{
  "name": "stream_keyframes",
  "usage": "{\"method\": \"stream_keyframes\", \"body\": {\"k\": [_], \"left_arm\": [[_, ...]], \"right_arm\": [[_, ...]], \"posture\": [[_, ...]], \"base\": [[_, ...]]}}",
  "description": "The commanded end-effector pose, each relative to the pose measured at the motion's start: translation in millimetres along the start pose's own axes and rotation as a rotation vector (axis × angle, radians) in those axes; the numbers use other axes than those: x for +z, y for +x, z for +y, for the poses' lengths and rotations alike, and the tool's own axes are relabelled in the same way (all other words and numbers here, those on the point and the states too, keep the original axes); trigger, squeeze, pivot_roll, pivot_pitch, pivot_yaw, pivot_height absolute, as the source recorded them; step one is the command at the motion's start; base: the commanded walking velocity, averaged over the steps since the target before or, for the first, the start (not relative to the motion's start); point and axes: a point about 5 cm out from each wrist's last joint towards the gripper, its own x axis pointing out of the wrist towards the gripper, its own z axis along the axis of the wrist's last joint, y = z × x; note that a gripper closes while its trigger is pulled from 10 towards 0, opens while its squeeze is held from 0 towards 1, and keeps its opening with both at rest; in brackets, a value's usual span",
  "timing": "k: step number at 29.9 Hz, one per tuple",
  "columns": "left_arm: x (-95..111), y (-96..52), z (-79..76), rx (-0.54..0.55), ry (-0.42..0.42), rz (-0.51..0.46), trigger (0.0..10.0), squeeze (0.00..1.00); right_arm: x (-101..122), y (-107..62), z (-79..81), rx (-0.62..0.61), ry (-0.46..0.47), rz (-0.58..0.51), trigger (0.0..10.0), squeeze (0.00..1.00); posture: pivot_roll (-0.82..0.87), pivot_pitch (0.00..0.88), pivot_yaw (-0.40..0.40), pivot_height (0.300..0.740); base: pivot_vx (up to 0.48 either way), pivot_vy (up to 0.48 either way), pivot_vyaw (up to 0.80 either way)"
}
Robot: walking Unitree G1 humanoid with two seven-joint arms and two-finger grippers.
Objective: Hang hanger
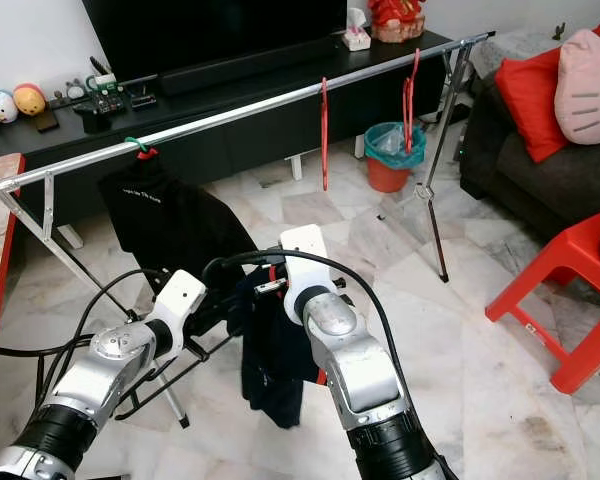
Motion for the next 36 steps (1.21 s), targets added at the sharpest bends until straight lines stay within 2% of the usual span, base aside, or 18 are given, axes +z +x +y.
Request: {"method": "stream_keyframes", "body": {"k": [1, 5, 8, 9, 11, 13, 16, 19, 22, 26, 30, 31, 32, 33, 34, 36], "left_arm": [[6, -5.1, 7.0, -0.016, 0.003, -0.024, 10.0, 0.00], [8, -6.4, 4.5, -0.045, 0.009, -0.038, 10.0, 0.00], [12, -3.5, 5.4, -0.022, -0.006, -0.063, 10.0, 0.00], [12, -3.5, 5.4, -0.022, -0.006, -0.063, 10.0, 0.00], [17, -1.9, -1.8, -0.068, -0.030, -0.100, 10.0, 0.00], [19, -1.7, -4.2, -0.082, -0.037, -0.113, 10.0, 0.00], [25, -1.2, -15.2, -0.159, -0.078, -0.160, 10.0, 0.00], [27, -1.5, -19.4, -0.188, -0.087, -0.173, 10.0, 0.00], [29, -2.0, -21.9, -0.206, -0.107, -0.195, 10.0, 0.00], [28, 0.0, -20.1, -0.179, -0.095, -0.175, 10.0, 0.00], [23, -0.9, -21.3, -0.218, -0.055, -0.114, 10.0, 0.00], [16, -2.8, -20.3, -0.236, -0.024, -0.058, 10.0, 0.00], [16, -2.8, -20.3, -0.236, -0.024, -0.058, 10.0, 0.00], [8, -4.7, -16.5, -0.226, 0.046, 0.000, 10.0, 0.00], [5, -5.2, -9.7, -0.177, 0.052, 0.029, 10.0, 0.00], [4, -5.3, -6.6, -0.152, 0.041, 0.032, 10.0, 0.00]], "right_arm": [[7, -0.2, -7.3, -0.085, 0.013, -0.035, 10.0, 0.00], [4, -1.0, -9.2, -0.102, 0.031, -0.021, 10.0, 0.00], [2, -2.0, 8.1, 0.004, 0.019, -0.012, 10.0, 0.00], [2, -2.0, 8.1, 0.004, 0.019, -0.012, 10.0, 0.00], [4, -2.6, 19.0, 0.051, 0.025, -0.015, 10.0, 0.00], [4, -2.7, 21.7, 0.061, 0.027, -0.017, 10.0, 0.00], [6, -4.2, 34.8, 0.124, 0.057, -0.016, 10.0, 0.00], [7, -5.2, 41.0, 0.148, 0.096, -0.016, 10.0, 0.00], [11, -6.0, 40.8, 0.117, 0.153, -0.035, 10.0, 0.00], [16, -9.3, 49.8, 0.178, 0.177, -0.049, 10.0, 0.00], [24, -13.8, 53.9, 0.193, 0.165, -0.072, 10.0, 0.00], [24, -13.8, 49.4, 0.170, 0.157, -0.074, 10.0, 0.00], [24, -13.8, 49.4, 0.170, 0.157, -0.074, 10.0, 0.00], [23, -12.8, 42.1, 0.136, 0.152, -0.071, 10.0, 0.00], [21, -11.7, 34.3, 0.090, 0.153, -0.068, 10.0, 0.00], [19, -11.4, 30.9, 0.069, 0.155, -0.066, 10.0, 0.00]], "posture": [[-0.04, 0.024, 0.066, 0.740], [-0.04, 0.022, 0.067, 0.740], [-0.04, 0.020, 0.067, 0.740], [-0.04, 0.020, 0.067, 0.740], [-0.04, 0.021, 0.068, 0.740], [-0.04, 0.021, 0.068, 0.740], [-0.04, 0.023, 0.068, 0.740], [-0.04, 0.024, 0.067, 0.740], [-0.04, 0.027, 0.067, 0.740], [-0.04, 0.026, 0.068, 0.740], [-0.05, 0.026, 0.070, 0.740], [-0.05, 0.027, 0.070, 0.740], [-0.05, 0.027, 0.070, 0.740], [-0.05, 0.027, 0.071, 0.740], [-0.04, 0.028, 0.069, 0.740], [-0.04, 0.028, 0.069, 0.740]], "base": [[0.000, 0.000, 0.00], [0.000, 0.000, 0.00], [0.000, 0.000, 0.00], [0.000, 0.000, 0.00], [0.000, 0.000, 0.00], [0.000, 0.000, 0.00], [0.000, 0.000, 0.00], [0.000, 0.000, 0.00], [0.000, 0.000, 0.00], [0.000, 0.000, 0.00], [0.000, 0.000, 0.00], [0.000, 0.000, 0.00], [0.000, 0.000, 0.00], [0.000, 0.000, 0.00], [0.000, 0.000, 0.00], [0.000, 0.000, 0.00]]}}
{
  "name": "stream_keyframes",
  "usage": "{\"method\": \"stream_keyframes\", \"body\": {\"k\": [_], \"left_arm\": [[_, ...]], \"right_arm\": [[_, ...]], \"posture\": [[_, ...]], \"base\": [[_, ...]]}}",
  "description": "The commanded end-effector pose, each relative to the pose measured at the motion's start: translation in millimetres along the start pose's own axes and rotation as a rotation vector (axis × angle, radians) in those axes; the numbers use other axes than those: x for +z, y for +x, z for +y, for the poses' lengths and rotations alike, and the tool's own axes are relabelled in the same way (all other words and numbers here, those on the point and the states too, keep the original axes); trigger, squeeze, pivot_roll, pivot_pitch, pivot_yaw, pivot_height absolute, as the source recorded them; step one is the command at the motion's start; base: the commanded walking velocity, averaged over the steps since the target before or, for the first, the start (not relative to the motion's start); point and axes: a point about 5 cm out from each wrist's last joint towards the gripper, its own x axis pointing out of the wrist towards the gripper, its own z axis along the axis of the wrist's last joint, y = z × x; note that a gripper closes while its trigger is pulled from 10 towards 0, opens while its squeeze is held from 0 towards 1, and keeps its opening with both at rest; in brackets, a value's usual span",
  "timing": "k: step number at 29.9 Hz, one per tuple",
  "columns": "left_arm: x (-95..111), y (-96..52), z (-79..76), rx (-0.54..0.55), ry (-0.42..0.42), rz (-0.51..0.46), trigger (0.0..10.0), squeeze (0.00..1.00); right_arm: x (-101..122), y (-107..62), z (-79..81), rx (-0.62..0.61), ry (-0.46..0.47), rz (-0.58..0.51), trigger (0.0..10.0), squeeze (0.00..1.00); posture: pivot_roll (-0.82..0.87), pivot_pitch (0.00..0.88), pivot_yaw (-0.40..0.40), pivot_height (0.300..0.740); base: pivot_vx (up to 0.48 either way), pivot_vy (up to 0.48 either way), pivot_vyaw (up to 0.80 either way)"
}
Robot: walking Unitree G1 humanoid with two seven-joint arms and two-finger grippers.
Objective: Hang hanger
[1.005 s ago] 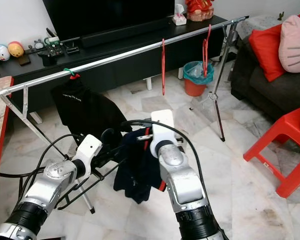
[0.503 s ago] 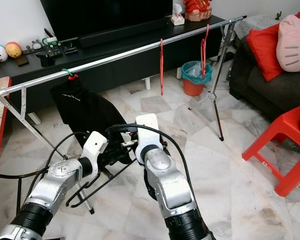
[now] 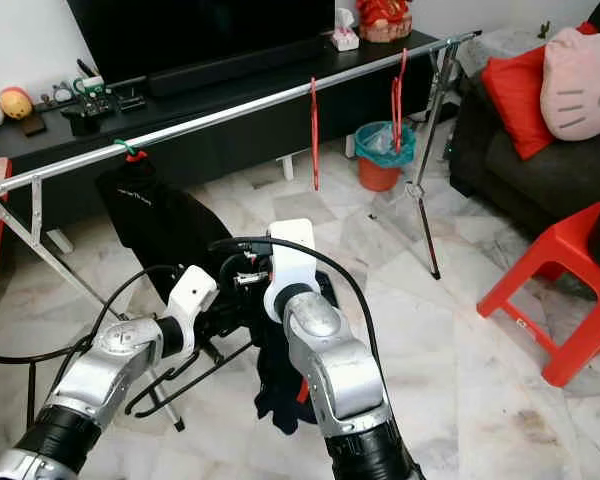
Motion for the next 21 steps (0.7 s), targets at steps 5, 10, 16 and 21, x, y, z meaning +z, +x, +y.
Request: {"method": "stream_keyframes", "body": {"k": [5, 10, 16, 21], "left_arm": [[-2, -4.6, 11.9, 0.082, 0.009, 0.040, 10.0, 0.00], [0, -5.5, 19.2, 0.152, 0.020, 0.041, 10.0, 0.00], [12, -3.0, 27.6, 0.252, -0.011, -0.040, 10.0, 0.00], [29, -0.8, 23.9, 0.246, -0.071, -0.177, 10.0, 0.00]], "right_arm": [[7, -2.7, -6.3, -0.080, 0.008, -0.040, 10.0, 0.00], [8, -3.0, -18.8, -0.176, -0.005, -0.050, 10.0, 0.00], [6, -2.6, -14.0, -0.147, 0.024, -0.034, 10.0, 0.00], [4, -2.2, -1.1, -0.076, 0.030, -0.018, 10.0, 0.00]], "posture": [[-0.04, 0.029, 0.066, 0.740], [-0.04, 0.030, 0.066, 0.740], [-0.04, 0.030, 0.064, 0.740], [-0.04, 0.031, 0.065, 0.740]], "base": [[0.000, 0.000, 0.00], [0.000, 0.000, 0.00], [0.000, 0.000, 0.00], [0.000, 0.000, 0.00]]}}
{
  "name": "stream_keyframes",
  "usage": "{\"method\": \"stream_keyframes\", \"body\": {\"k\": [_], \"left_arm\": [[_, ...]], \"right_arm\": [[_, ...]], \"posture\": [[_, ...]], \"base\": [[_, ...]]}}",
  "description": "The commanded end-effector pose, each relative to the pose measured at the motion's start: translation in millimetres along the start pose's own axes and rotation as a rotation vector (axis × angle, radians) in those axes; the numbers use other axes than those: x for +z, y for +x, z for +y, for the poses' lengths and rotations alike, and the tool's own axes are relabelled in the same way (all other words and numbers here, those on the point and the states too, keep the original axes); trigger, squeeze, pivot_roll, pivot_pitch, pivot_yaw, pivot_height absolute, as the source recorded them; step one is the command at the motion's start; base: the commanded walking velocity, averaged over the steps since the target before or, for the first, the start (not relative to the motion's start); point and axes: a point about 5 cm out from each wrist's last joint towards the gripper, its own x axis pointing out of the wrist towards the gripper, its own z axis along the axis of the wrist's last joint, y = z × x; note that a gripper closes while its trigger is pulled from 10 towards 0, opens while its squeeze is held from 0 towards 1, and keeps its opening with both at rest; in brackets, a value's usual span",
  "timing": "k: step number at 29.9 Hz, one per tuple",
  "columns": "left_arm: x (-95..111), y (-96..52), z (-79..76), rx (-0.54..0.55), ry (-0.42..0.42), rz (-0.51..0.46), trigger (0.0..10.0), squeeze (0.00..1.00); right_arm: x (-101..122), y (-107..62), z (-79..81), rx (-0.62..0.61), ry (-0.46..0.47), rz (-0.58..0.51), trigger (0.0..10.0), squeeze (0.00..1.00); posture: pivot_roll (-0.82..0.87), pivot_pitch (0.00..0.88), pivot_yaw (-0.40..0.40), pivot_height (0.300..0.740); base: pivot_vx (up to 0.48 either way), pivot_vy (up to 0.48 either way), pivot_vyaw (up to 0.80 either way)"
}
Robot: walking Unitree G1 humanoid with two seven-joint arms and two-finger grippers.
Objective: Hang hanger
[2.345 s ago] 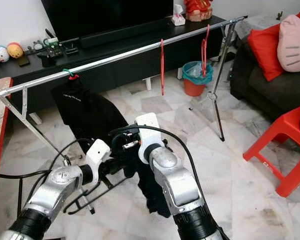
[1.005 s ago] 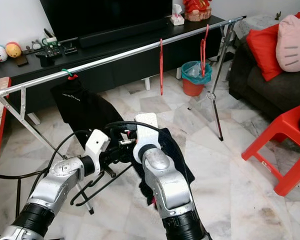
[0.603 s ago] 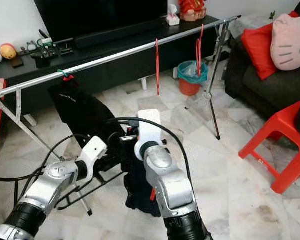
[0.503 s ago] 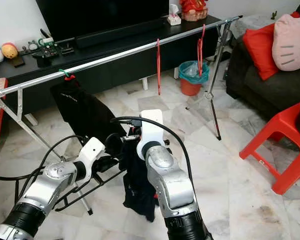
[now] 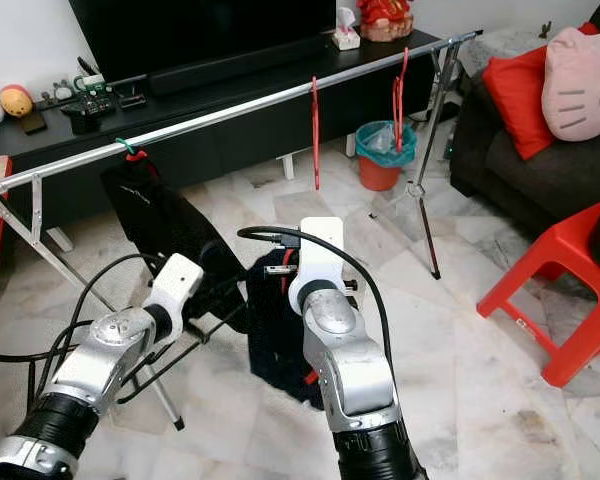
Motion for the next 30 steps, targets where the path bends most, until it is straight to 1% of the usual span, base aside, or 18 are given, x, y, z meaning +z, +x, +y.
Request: {"method": "stream_keyframes", "body": {"k": [1, 5, 6, 7, 9, 10, 15, 17, 19, 21, 23, 24, 25, 26, 27, 28, 29, 30], "left_arm": [[13, -1.5, 2.5, -0.011, -0.018, -0.070, 10.0, 0.00], [14, -1.5, -5.0, -0.078, -0.052, -0.090, 10.0, 0.00], [16, -2.4, -9.7, -0.120, -0.053, -0.106, 10.0, 0.00], [16, -2.4, -9.7, -0.120, -0.053, -0.106, 10.0, 0.00], [16, -6.5, -23.2, -0.243, -0.083, -0.123, 10.0, 0.00], [17, -10.5, -32.0, -0.332, -0.111, -0.139, 10.0, 0.00], [21, -15.3, -38.6, -0.423, -0.143, -0.153, 10.0, 0.00], [23, -15.6, -38.0, -0.418, -0.122, -0.154, 10.0, 0.00], [22, -9.7, -31.1, -0.319, -0.101, -0.146, 10.0, 0.00], [22, -8.4, -28.3, -0.284, -0.095, -0.146, 10.0, 0.00], [21, -5.0, -20.3, -0.196, -0.099, -0.127, 10.0, 0.00], [19, -3.9, -15.5, -0.157, -0.066, -0.098, 10.0, 0.00], [12, -3.1, -8.8, -0.107, 0.023, -0.024, 10.0, 0.00], [12, -3.1, -8.8, -0.107, 0.023, -0.024, 10.0, 0.00], [9, -3.2, -6.9, -0.098, 0.056, 0.009, 10.0, 0.00], [8, -3.9, -5.9, -0.101, 0.069, 0.020, 10.0, 0.00], [6, -7.0, -4.4, -0.135, 0.092, 0.051, 10.0, 0.00], [6, -7.0, -4.4, -0.135, 0.092, 0.051, 10.0, 0.00]], "right_arm": [[2, -3.5, 14.1, 0.055, 0.022, -0.008, 10.0, 0.00], [2, -4.0, 18.9, 0.082, 0.025, -0.004, 10.0, 0.00], [2, -4.2, 20.9, 0.095, 0.020, -0.002, 10.0, 0.00], [2, -4.2, 20.9, 0.095, 0.020, -0.002, 10.0, 0.00], [2, -4.5, 24.1, 0.117, 0.020, -0.001, 10.0, 0.00], [2, -4.5, 25.3, 0.129, 0.019, 0.000, 10.0, 0.00], [1, -4.6, 26.8, 0.148, 0.014, 0.005, 10.0, 0.00], [1, -4.6, 27.5, 0.157, 0.013, 0.008, 10.0, 0.00], [0, -4.7, 29.9, 0.174, 0.006, 0.010, 10.0, 0.00], [0, -4.9, 31.0, 0.181, 0.002, 0.010, 10.0, 0.00], [1, -5.2, 32.1, 0.187, 0.001, 0.008, 10.0, 0.00], [1, -5.3, 32.0, 0.186, 0.000, 0.008, 10.0, 0.00], [1, -5.5, 30.8, 0.181, 0.002, 0.007, 10.0, 0.00], [1, -5.5, 30.8, 0.181, 0.002, 0.007, 10.0, 0.00], [1, -5.5, 30.1, 0.178, 0.002, 0.008, 10.0, 0.00], [1, -5.5, 29.5, 0.175, 0.002, 0.007, 10.0, 0.00], [2, -5.0, 27.2, 0.159, -0.003, 0.003, 10.0, 0.00], [2, -5.0, 27.2, 0.159, -0.003, 0.003, 10.0, 0.00]], "posture": [[-0.04, 0.031, 0.065, 0.740], [-0.04, 0.030, 0.065, 0.740], [-0.04, 0.030, 0.065, 0.740], [-0.04, 0.030, 0.065, 0.740], [-0.04, 0.031, 0.067, 0.740], [-0.04, 0.031, 0.067, 0.740], [-0.04, 0.030, 0.066, 0.740], [-0.04, 0.029, 0.066, 0.740], [-0.04, 0.030, 0.066, 0.740], [-0.04, 0.030, 0.066, 0.740], [-0.04, 0.030, 0.065, 0.740], [-0.04, 0.030, 0.065, 0.740], [-0.04, 0.030, 0.065, 0.740], [-0.04, 0.030, 0.065, 0.740], [-0.04, 0.030, 0.066, 0.740], [-0.04, 0.030, 0.066, 0.740], [-0.04, 0.031, 0.066, 0.740], [-0.04, 0.031, 0.066, 0.740]], "base": [[0.000, 0.000, 0.00], [0.000, 0.000, 0.00], [0.000, 0.000, 0.00], [0.000, 0.000, 0.00], [0.000, 0.000, 0.00], [0.000, 0.000, 0.00], [0.000, 0.000, 0.00], [0.000, 0.000, 0.00], [0.000, 0.000, 0.00], [0.000, 0.000, 0.00], [0.000, 0.000, 0.00], [0.000, 0.000, 0.00], [0.000, 0.000, 0.00], [0.000, 0.000, 0.00], [0.000, 0.000, 0.00], [0.000, 0.000, 0.00], [0.000, 0.000, 0.00], [0.000, 0.000, 0.00]]}}
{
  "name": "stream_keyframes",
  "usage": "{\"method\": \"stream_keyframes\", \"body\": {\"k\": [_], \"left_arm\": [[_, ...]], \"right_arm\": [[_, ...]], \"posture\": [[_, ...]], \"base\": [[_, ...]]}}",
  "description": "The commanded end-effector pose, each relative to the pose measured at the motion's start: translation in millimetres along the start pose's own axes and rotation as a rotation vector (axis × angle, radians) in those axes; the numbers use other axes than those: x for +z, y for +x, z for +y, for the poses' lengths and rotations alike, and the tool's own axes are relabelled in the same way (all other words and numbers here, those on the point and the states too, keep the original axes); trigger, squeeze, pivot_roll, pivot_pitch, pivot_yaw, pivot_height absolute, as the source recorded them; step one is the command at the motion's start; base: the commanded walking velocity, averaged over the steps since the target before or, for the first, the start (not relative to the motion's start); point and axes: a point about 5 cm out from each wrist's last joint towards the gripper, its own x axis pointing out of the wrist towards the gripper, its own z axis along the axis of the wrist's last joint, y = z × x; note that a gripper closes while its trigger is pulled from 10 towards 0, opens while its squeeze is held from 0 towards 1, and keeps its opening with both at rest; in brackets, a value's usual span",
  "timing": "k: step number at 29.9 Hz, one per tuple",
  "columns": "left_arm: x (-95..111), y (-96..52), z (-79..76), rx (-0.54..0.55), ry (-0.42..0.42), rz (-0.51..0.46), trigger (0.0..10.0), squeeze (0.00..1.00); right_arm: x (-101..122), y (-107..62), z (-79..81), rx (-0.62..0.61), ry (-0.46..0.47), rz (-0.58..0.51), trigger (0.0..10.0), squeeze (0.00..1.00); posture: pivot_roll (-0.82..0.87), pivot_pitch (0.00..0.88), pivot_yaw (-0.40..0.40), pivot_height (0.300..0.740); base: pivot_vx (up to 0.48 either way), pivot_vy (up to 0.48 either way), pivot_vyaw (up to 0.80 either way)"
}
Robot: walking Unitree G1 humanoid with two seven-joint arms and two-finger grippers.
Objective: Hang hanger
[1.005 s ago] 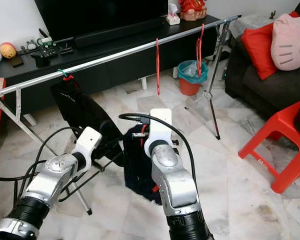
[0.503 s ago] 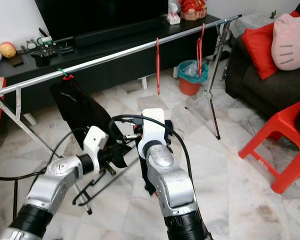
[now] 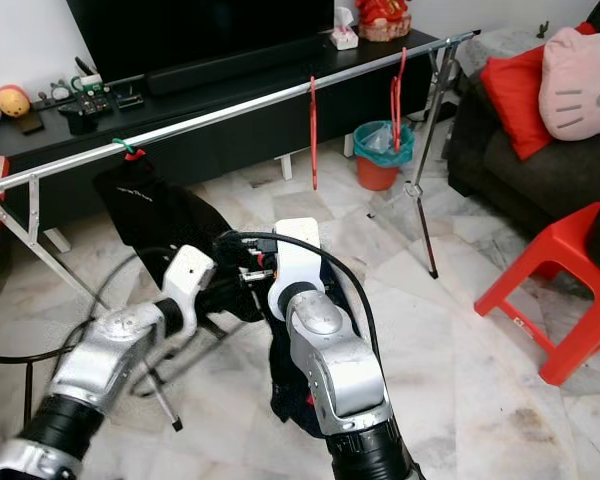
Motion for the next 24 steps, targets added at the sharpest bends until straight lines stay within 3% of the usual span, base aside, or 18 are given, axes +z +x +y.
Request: {"method": "stream_keyframes", "body": {"k": [1, 5, 10, 16, 18, 24], "left_arm": [[-4, -3.2, 0.6, -0.032, 0.039, 0.048, 10.0, 0.00], [-11, -10.5, -4.3, -0.142, 0.116, 0.094, 10.0, 0.00], [-19, -12.9, -5.6, -0.155, 0.216, 0.154, 10.0, 0.00], [-9, -11.0, 5.5, -0.060, 0.182, 0.110, 10.0, 0.00], [-1, -12.0, 12.5, -0.019, 0.153, 0.052, 10.0, 0.00], [9, -12.6, 7.0, -0.074, 0.066, -0.045, 10.0, 0.00]], "right_arm": [[3, -2.5, 9.8, 0.024, 0.010, -0.018, 10.0, 0.00], [4, -1.7, 3.8, -0.010, 0.012, -0.029, 10.0, 0.00], [6, -1.3, -2.5, -0.058, 0.012, -0.037, 10.0, 0.00], [5, -0.9, -7.7, -0.099, 0.016, -0.037, 10.0, 0.00], [4, -0.5, -13.0, -0.135, 0.025, -0.038, 10.0, 0.00], [3, -0.2, -10.8, -0.117, 0.019, -0.029, 10.0, 0.00]], "posture": [[-0.04, 0.031, 0.066, 0.740], [-0.04, 0.032, 0.065, 0.740], [-0.04, 0.032, 0.064, 0.740], [-0.04, 0.033, 0.063, 0.740], [-0.04, 0.033, 0.064, 0.740], [-0.03, 0.033, 0.064, 0.740]], "base": [[0.000, 0.000, 0.00], [0.000, 0.000, 0.00], [0.000, 0.000, 0.00], [0.000, 0.000, 0.00], [0.000, 0.000, 0.00], [0.000, 0.000, 0.00]]}}
